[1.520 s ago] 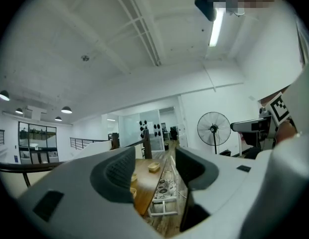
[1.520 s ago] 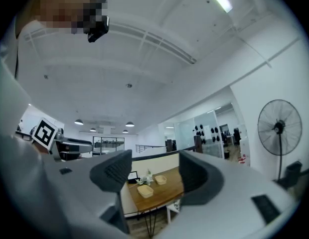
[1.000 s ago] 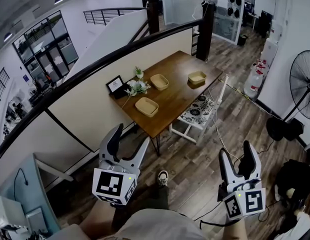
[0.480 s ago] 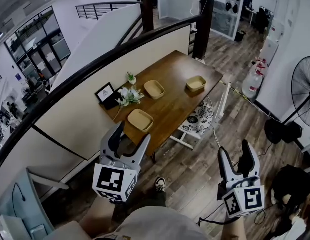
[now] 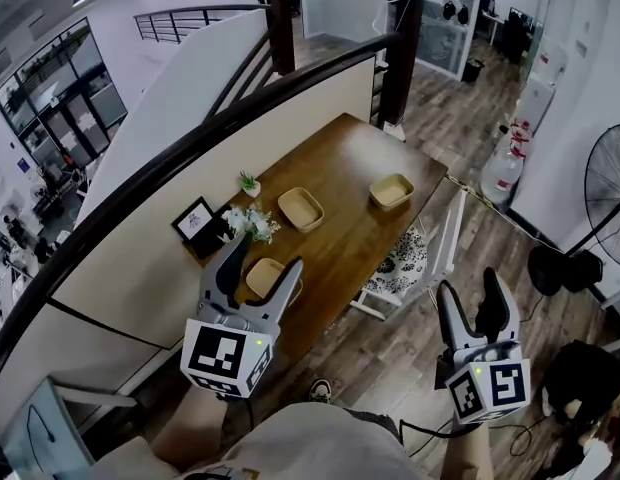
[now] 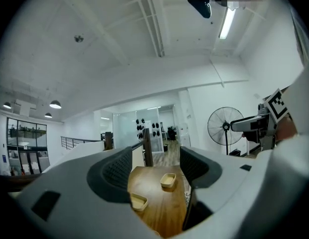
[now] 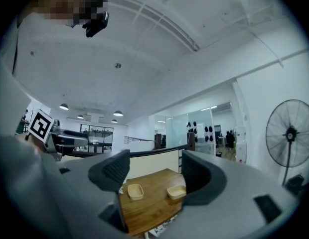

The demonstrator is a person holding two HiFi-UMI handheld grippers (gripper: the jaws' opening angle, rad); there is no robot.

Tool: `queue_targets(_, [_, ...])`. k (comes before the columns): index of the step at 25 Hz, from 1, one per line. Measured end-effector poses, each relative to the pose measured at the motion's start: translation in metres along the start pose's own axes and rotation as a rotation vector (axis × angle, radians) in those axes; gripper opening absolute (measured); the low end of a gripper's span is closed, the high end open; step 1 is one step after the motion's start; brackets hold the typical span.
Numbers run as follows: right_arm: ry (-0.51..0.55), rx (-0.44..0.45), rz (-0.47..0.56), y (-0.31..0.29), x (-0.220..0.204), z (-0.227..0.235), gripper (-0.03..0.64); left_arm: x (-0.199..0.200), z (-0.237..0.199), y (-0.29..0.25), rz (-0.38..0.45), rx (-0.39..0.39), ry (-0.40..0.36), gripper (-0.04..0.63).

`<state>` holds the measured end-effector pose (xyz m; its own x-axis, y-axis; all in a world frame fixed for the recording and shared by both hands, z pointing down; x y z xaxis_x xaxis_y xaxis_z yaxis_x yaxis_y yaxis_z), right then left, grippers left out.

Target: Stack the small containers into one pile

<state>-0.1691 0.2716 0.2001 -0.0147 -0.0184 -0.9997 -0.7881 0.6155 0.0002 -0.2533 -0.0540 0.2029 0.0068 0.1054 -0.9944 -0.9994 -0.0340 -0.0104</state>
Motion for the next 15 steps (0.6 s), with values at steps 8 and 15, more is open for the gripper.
queue_targets(8, [0.011,-0.035,-0.038,-0.057,-0.015,0.024,0.319,-0.021,-0.019,-0.062,-0.030,-0.047,0.023,0.302])
queue_targets(15, [0.020,-0.025,-0.073,-0.117,-0.044,0.084,0.318,-0.049,-0.014,-0.134,-0.072,-0.013,0.035,0.302])
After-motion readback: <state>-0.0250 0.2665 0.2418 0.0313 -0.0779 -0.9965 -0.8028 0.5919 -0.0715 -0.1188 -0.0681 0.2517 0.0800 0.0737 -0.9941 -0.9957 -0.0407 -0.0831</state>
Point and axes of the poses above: the fingertips, and each gripper's own axes: y backward along the fingers, z to its right, x out of its top, the point moved 10 cm from there along y, backward along the fingers
